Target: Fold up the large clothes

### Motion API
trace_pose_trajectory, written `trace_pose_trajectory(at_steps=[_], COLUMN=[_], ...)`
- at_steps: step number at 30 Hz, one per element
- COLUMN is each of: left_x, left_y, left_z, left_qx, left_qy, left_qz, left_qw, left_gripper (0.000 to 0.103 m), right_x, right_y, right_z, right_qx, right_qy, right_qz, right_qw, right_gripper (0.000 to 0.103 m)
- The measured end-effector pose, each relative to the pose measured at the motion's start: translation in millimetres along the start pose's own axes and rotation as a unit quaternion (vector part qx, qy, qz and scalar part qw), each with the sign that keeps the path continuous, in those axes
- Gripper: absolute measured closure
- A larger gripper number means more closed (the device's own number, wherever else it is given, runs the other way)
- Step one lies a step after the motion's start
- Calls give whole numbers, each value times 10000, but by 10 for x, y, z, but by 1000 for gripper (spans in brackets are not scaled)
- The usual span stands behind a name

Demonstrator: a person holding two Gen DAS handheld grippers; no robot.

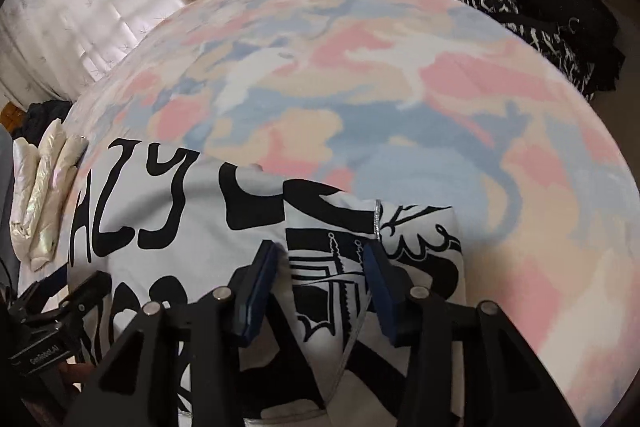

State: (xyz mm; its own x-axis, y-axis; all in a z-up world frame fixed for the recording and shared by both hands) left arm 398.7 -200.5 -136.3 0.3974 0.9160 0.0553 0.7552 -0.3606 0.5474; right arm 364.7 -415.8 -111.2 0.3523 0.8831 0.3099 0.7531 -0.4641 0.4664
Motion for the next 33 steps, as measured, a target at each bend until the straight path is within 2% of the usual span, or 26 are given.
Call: trace_pose_trajectory(at_steps=[4,8,14,17,22,24,25,33], left_x=[11,26,93,81,53,43,32,-48], left_y=[-22,-86,-221,-313,-521,-595,-636,-919], left_z=[-66,-264,-707,-958,-1331,-1434,-1482,-1609], left_qx=[-41,-143,-249,-232,-202,-187,-170,55], left_qy=[98,453,275,215,183,145,115,266], left_qz=[-4,114,92,215,278,289,317,482], left_qw=[9999,9988,9993,9993,9992,9993,9993,9985], left_gripper=[5,5,5,5,5,5,5,5], right_x=[39,-42,-162,-214,-263,-261,-263,-319], right_y=[-8,-30,-186,-294,-545,-635,-669,-887], right_z=[-65,-272,-755,-951,-1226,-1307,-1343,-1500], right_qx=[79,208,130,142,253,311,311,462], right_qy=[-27,319,373,414,537,583,603,767], right_qz=[4,140,-4,-50,-165,-213,-235,-350], right_qw=[10000,9992,9992,9990,9981,9976,9974,9954], right_gripper=[58,57,56,49,47,36,33,32])
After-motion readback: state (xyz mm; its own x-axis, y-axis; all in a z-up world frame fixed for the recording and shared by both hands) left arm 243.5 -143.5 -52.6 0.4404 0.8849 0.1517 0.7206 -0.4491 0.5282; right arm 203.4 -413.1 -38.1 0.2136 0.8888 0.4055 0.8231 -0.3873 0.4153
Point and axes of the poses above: each gripper's, at about its wrist camera, not at the fingertips, and z roughly the way its jaws point, x to its left, y to its top, the point moved 1 cm from there along z, roughly the way its jaws point, and after that the axes turned 11 degrees about z, right-handed, at the moved point
